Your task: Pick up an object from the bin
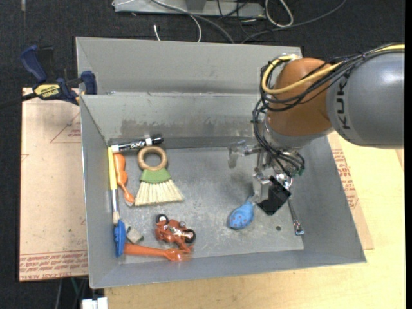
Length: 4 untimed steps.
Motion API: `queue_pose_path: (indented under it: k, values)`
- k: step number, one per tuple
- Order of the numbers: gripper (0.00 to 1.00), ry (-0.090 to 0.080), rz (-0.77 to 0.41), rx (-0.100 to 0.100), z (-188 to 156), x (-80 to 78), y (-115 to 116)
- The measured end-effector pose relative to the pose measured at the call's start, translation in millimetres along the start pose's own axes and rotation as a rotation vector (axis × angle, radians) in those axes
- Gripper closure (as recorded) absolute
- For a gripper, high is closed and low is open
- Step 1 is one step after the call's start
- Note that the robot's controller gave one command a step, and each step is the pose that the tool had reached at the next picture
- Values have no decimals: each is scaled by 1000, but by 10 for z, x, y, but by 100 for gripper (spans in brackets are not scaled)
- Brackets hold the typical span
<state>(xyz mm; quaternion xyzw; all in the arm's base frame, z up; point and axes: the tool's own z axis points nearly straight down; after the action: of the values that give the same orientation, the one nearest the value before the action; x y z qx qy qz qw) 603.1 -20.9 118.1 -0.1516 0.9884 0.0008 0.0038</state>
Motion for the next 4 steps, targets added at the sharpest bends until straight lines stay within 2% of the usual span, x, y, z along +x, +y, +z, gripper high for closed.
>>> queue_pose_path:
  k: [1, 2, 3, 4]
  values:
    - [0, 6, -185, -2, -37, 284, -195]
    - [0, 6, -389, -4, 140, 965, 136]
    - [0, -3, -453, 3, 353, 754, 107]
    - [100, 8, -462, -8, 471, 818, 367]
